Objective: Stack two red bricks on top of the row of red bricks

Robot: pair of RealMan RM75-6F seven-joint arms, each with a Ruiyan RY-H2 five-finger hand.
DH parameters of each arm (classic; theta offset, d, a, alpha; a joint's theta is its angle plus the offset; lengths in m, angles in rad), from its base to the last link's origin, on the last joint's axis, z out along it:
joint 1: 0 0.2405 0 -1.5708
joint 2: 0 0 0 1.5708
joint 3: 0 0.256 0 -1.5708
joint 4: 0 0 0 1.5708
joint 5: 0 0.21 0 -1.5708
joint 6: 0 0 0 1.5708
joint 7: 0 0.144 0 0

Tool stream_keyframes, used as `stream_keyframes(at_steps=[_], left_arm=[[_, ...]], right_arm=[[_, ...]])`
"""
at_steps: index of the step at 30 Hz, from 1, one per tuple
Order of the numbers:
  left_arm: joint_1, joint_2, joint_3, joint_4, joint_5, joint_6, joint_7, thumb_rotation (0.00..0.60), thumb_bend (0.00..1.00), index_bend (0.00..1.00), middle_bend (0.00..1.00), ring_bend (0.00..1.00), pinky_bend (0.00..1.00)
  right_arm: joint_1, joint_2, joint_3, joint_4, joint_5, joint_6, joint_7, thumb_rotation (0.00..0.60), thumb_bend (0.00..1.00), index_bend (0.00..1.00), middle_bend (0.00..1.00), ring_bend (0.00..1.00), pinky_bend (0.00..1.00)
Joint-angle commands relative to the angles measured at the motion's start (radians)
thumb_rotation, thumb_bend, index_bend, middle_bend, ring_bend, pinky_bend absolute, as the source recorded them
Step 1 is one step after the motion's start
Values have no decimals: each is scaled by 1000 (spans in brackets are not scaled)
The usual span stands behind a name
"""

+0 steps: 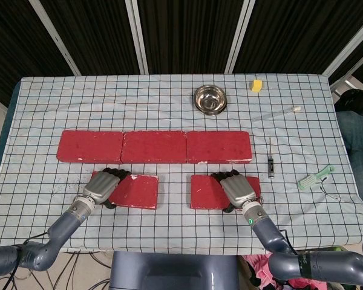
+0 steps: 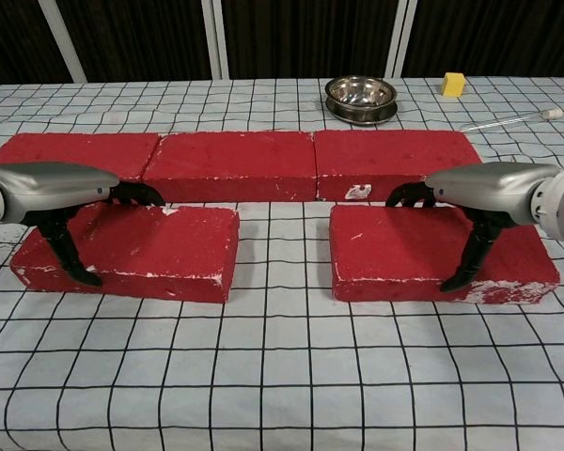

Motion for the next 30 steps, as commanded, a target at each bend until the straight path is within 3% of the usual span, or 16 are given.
stream_keyframes(at_steps=[1,30], left_arm=[[-2,0,1,-2,-3,2,4,600,185,157,207,151,295],[-5,14,4,-14,-4,9,-6,600,185,157,207,151,295]], right_arm=[[0,-3,0,3,-2,-3,1,600,68,149,197,168,123],[-3,-4,10,4,-3,-16,13,600,68,149,197,169,123]])
